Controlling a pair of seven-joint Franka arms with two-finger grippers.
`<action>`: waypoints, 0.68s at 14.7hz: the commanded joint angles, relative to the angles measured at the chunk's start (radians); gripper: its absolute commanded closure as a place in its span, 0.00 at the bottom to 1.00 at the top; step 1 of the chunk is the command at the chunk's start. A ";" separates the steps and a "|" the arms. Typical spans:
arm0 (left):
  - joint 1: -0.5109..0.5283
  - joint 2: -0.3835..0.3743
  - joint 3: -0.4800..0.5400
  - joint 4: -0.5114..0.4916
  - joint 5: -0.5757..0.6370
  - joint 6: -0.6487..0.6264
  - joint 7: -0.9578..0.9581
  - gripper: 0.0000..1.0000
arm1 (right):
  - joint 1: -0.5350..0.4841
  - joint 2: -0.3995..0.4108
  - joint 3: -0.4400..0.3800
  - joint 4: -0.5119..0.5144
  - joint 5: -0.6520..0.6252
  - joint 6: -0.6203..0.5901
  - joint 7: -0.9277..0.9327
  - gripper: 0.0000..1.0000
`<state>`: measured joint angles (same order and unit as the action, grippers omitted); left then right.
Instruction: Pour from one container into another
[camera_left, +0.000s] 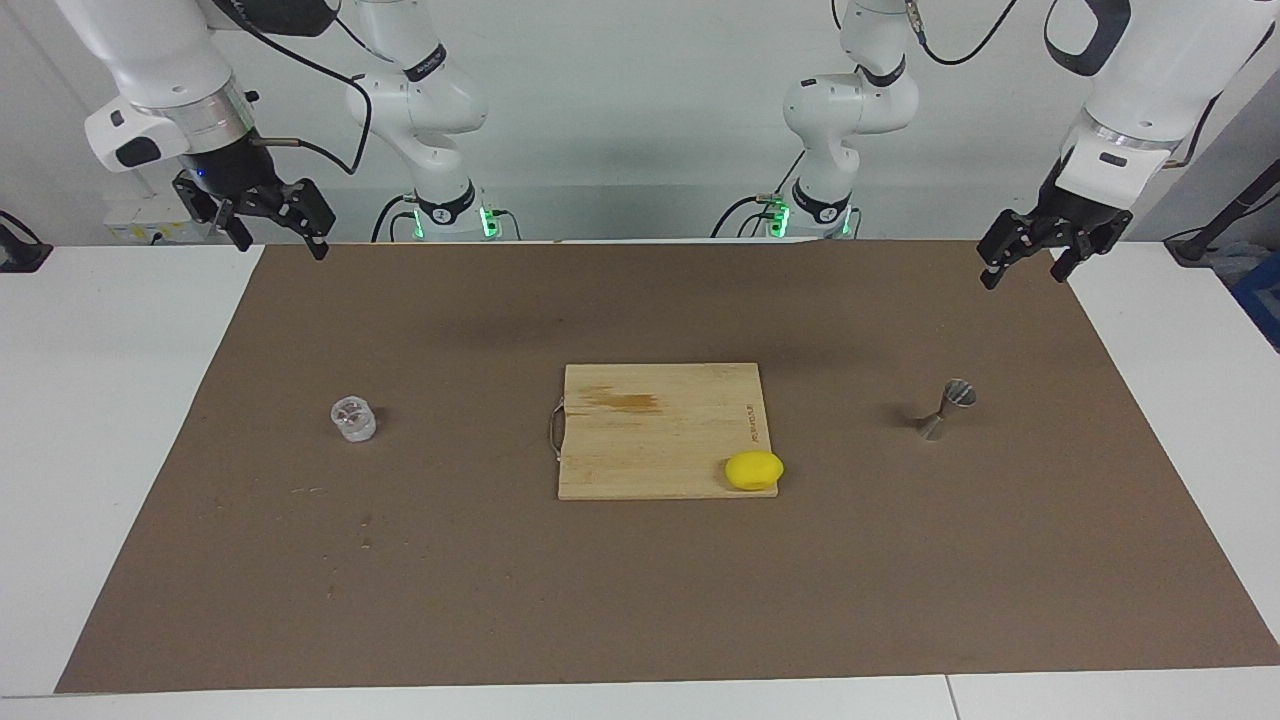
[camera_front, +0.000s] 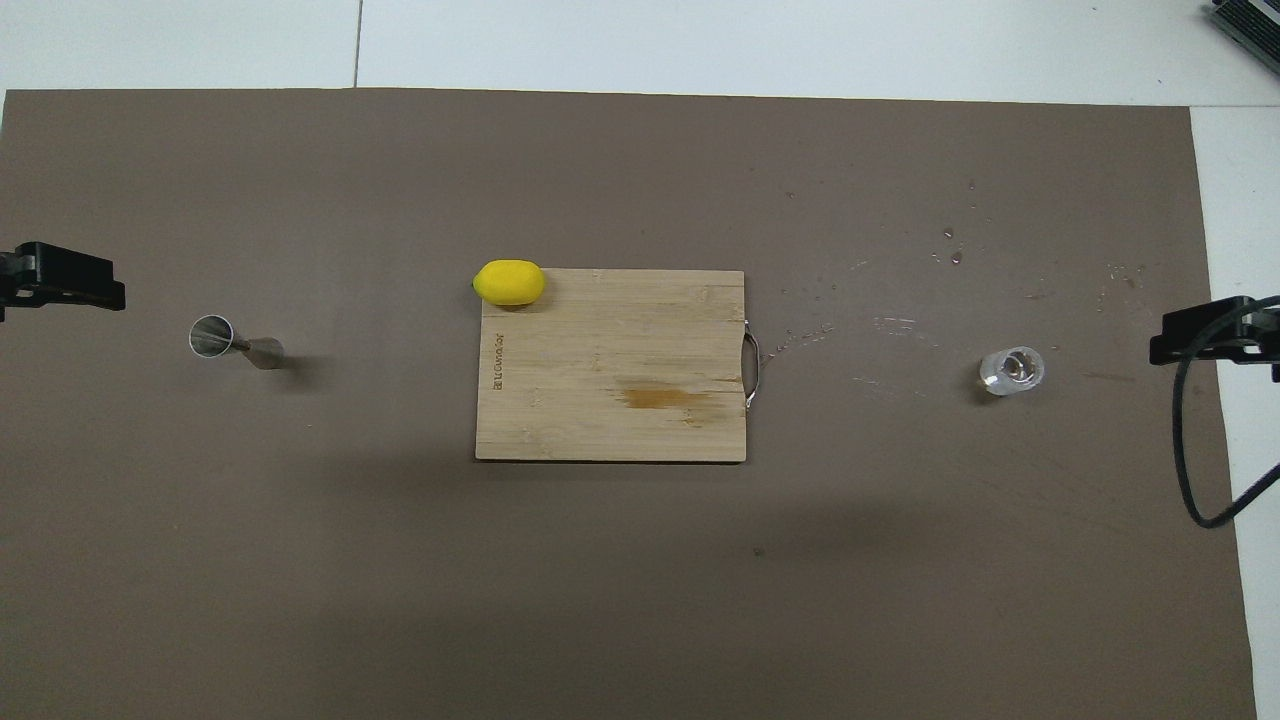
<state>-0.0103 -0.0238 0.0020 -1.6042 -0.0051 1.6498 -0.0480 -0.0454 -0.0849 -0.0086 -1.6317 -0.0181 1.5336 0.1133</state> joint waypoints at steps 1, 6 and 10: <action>-0.011 -0.021 0.010 -0.019 -0.003 0.004 0.013 0.00 | -0.002 -0.015 0.006 -0.013 0.003 0.005 0.014 0.00; -0.005 -0.021 0.009 -0.019 -0.004 0.001 0.017 0.00 | -0.013 -0.016 0.004 -0.016 0.004 0.008 0.010 0.00; 0.025 -0.028 0.018 -0.042 -0.047 0.008 0.193 0.00 | -0.013 -0.016 0.006 -0.020 0.004 0.010 -0.003 0.00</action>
<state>-0.0062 -0.0238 0.0112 -1.6066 -0.0228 1.6495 0.0416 -0.0464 -0.0849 -0.0105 -1.6317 -0.0180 1.5336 0.1133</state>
